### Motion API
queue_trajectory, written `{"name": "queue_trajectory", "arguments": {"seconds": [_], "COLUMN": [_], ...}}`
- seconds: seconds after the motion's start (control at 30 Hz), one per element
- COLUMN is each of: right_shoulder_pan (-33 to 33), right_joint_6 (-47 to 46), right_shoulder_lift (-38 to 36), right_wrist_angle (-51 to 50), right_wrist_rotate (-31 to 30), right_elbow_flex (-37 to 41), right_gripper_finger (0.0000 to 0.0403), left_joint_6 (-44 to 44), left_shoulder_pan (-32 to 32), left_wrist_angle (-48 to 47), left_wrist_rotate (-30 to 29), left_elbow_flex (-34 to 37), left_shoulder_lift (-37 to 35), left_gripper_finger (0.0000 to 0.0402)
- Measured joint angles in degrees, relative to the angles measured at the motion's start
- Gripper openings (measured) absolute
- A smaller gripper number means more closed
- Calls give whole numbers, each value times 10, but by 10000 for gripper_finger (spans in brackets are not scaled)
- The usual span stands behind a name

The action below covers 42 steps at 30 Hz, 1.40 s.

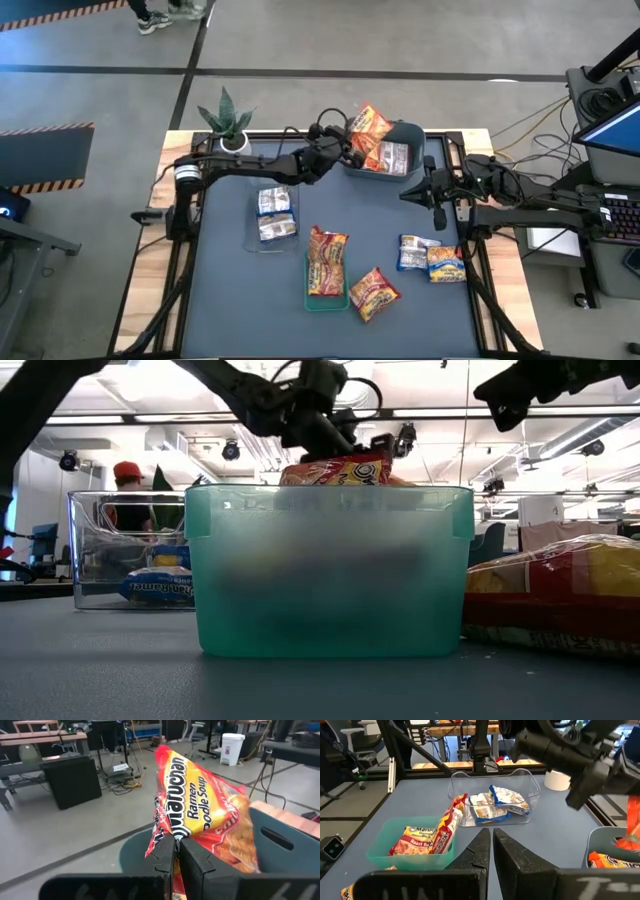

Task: Sort Maruchan noodles
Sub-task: Put the orange noodle pack into the dark blue bin

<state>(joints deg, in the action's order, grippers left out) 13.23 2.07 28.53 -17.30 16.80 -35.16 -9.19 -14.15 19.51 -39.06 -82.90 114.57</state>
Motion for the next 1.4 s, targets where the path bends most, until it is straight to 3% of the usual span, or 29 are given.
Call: {"name": "queue_trajectory", "arguments": {"seconds": [0.4, 0.63, 0.97, 1.17, 1.4], "right_shoulder_pan": [0, 0, 0, 0, 0], "right_joint_6": [-5, -5, -6, -10, -26], "right_shoulder_lift": [0, 0, 0, 0, 1], "right_wrist_angle": [0, -4, -4, -4, 0], "right_wrist_rotate": [0, 0, -1, -2, -9], "right_elbow_flex": [1, 2, 2, 2, 12], "right_gripper_finger": [12, 12, 12, 12, 12], "left_joint_6": [-45, -90, -98, -11, 155], "left_shoulder_pan": [0, 1, 6, 28, 85], "left_wrist_angle": [-138, -163, -166, -179, -247], "left_wrist_rotate": [-10, -68, -25, -5, -8], "left_elbow_flex": [-108, -112, -112, -112, -105], "left_shoulder_lift": [68, 80, 79, 40, -66], "left_gripper_finger": [3, 34, 90, 116, 118]}}
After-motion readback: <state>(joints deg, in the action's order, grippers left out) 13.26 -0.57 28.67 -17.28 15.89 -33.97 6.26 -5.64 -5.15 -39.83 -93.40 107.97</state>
